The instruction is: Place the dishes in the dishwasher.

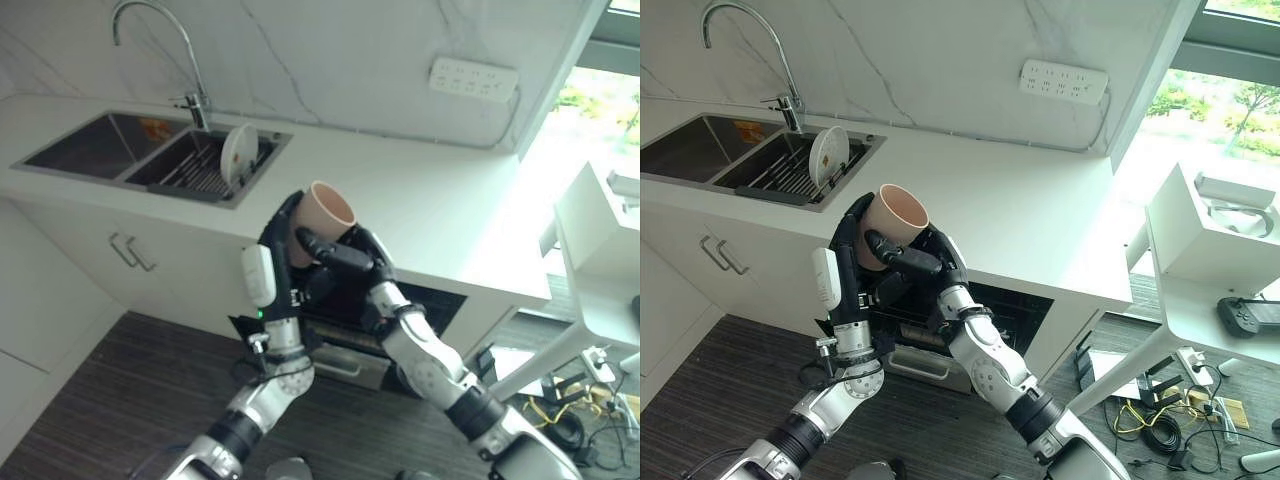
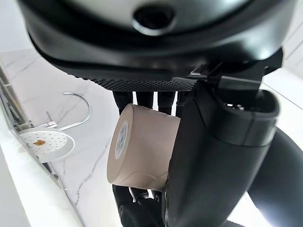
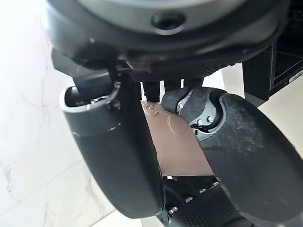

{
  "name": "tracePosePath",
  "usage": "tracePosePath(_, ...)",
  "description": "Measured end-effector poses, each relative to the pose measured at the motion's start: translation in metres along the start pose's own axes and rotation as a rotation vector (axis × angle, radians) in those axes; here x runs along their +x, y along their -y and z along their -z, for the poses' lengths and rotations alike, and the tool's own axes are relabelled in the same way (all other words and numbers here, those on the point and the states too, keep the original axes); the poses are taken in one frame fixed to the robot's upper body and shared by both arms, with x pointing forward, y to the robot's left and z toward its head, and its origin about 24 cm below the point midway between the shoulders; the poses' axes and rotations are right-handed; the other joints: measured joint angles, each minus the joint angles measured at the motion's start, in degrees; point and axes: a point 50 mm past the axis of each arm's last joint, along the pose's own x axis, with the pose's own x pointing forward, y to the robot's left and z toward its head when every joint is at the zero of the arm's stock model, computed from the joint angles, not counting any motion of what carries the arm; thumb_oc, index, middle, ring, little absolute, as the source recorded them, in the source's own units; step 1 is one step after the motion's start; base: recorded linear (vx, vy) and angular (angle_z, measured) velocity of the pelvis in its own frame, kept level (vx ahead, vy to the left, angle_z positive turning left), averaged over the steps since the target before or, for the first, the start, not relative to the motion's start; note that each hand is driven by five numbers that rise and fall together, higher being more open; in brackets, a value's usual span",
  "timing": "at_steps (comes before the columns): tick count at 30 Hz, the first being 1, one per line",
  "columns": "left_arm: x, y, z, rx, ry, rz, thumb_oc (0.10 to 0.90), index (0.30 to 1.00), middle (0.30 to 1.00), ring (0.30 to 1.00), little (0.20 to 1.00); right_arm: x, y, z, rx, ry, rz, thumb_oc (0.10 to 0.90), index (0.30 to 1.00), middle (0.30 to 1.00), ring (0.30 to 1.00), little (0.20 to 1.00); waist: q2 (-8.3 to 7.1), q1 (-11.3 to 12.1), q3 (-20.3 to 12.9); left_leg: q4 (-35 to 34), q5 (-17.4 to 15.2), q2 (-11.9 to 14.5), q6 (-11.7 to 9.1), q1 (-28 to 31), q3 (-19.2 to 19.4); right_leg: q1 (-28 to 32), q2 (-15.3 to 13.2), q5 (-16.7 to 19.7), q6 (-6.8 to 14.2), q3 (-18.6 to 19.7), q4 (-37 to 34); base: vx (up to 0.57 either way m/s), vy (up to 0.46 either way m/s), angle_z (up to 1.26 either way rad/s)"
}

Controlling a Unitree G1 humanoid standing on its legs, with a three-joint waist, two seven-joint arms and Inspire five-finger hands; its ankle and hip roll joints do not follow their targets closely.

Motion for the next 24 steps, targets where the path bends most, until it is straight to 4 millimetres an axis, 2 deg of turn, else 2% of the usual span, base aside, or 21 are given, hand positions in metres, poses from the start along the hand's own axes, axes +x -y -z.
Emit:
tracePosePath(1, 0.001, 0.001, -0.001, -0.002, 0.005, 0.009, 0.516, 0.474, 0.474, 0.474, 0.474, 0.0, 0.0, 0.0, -0.009, 0.009, 0.016, 0.4, 0.3, 0.3, 0.3, 0.3, 0.1, 0.01, 0.17, 0.0, 0.0, -0.01, 0.01, -0.06, -0.03, 0.0, 0.0, 0.01, 0.01, -0.01, -0.09, 0.0, 0.0, 0.0)
tracePosePath(2, 0.001, 0.002, -0.001, -0.004, 0.007, 0.013, 0.587, 0.58, 0.58, 0.58, 0.58, 0.0, 0.0, 0.0, -0.024, 0.017, 0.024, 0.4, 0.3, 0.3, 0.3, 0.3, 0.15, 0.07, 0.36, 0.01, 0.01, -0.03, 0.01, -0.06, -0.08, 0.07, 0.0, 0.01, 0.01, -0.02, -0.12, 0.0, 0.0, 0.0)
tracePosePath(3, 0.002, 0.002, -0.002, -0.006, 0.007, 0.015, 0.8, 0.9, 0.9, 0.9, 0.9, -0.001, 0.0, 0.0, -0.025, 0.02, 0.027, 0.4, 0.3, 0.3, 0.3, 0.3, 0.16, 0.06, 0.47, 0.01, 0.01, -0.04, 0.01, -0.06, -0.08, 0.07, 0.0, 0.01, 0.02, -0.01, -0.13, 0.0, 0.0, 0.0)
tracePosePath(8, 0.004, 0.006, -0.006, -0.05, 0.004, 0.049, 0.8, 0.9, 0.9, 0.9, 0.9, -0.001, 0.002, -0.004, -0.02, 0.06, 0.074, 0.4, 0.3, 0.3, 0.3, 0.3, 0.68, 0.1, 1.52, -0.01, 0.01, -0.08, 0.02, -0.02, -0.1, 0.21, 0.02, 0.02, 0.02, -0.02, -0.14, 0.0, 0.0, 0.0)
tracePosePath(14, -0.003, 0.014, -0.008, -0.131, -0.03, 0.146, 0.8, 0.9, 0.9, 0.9, 0.9, 0.0, 0.013, -0.022, -0.032, 0.179, 0.186, 0.4, 0.3, 0.3, 0.3, 0.3, 0.8, 0.05, 1.63, -0.28, 0.02, -0.07, 0.02, 0.22, -0.1, 0.35, 0.37, 0.0, 0.02, -0.01, -0.13, 0.02, -0.02, -0.01)
tracePosePath(15, -0.002, 0.014, -0.008, -0.163, -0.045, 0.182, 0.8, 0.9, 0.9, 0.9, 0.9, -0.001, 0.016, -0.027, -0.069, 0.217, 0.222, 0.4, 0.3, 0.3, 0.3, 0.3, 1.17, 0.01, 2.13, -0.38, 0.01, -0.07, 0.01, 0.76, -0.05, 0.84, 0.37, -0.04, 0.06, -0.01, -0.15, 0.0, -0.064, -0.02)
tracePosePath(16, -0.003, 0.011, -0.011, -0.306, -0.105, 0.257, 0.8, 0.9, 0.9, 0.9, 0.9, -0.002, 0.024, -0.039, -0.153, 0.28, 0.253, 0.4, 0.3, 0.3, 0.3, 0.3, 1.78, -0.28, 2.9, -0.39, 0.01, -0.07, 0.01, 0.69, 0.01, 0.73, 0.32, -0.12, 0.13, 0.1, -0.17, -0.02, -0.058, -0.02)
tracePosePath(17, -0.005, 0.01, -0.011, -0.34, -0.125, 0.291, 0.8, 0.9, 0.9, 0.9, 0.9, -0.003, 0.03, -0.048, -0.183, 0.316, 0.267, 0.4, 0.3, 0.3, 0.3, 0.3, 2.3, -0.24, 3.44, -0.32, 0.04, -0.08, 0.05, 0.65, 0.04, 0.68, 0.31, -0.08, 0.14, 0.1, -0.15, -0.03, -0.029, -0.01)
tracePosePath(19, -0.024, 0.008, -0.006, -0.368, -0.181, 0.388, 0.8, 0.9, 0.9, 0.9, 0.9, -0.006, 0.036, -0.063, -0.212, 0.384, 0.272, 0.4, 0.3, 0.3, 0.3, 0.3, 3.04, -0.7, 4.05, -0.4, 0.03, -0.16, 0.05, 0.52, 0.22, 0.37, 0.3, -0.08, 0.13, 0.27, -0.1, 0.0, -0.008, -0.02)
tracePosePath(21, -0.044, 0.003, 0.003, -0.342, -0.238, 0.458, 0.8, 0.9, 0.9, 0.9, 0.9, -0.009, 0.041, -0.071, -0.211, 0.42, 0.264, 0.4, 0.3, 0.3, 0.3, 0.3, 3.29, -2.18, 4.24, -0.67, 0.15, -0.09, 0.02, 0.45, 0.24, 0.1, 0.43, -0.08, 0.13, 0.39, -0.07, 0.0, 0.0, 0.0)
tracePosePath(24, -0.063, -0.018, 0.019, -0.288, -0.311, 0.47, 0.8, 0.9, 0.9, 0.9, 0.9, -0.039, 0.054, -0.076, -0.252, 0.447, 0.197, 0.4, 0.3, 0.3, 0.3, 0.3, 4.18, -3.09, 4.72, -1.42, 0.21, -0.19, -0.01, 0.7, 0.33, 0.22, 0.44, -0.21, 0.21, 0.33, -0.25, 0.01, -0.003, -0.01)
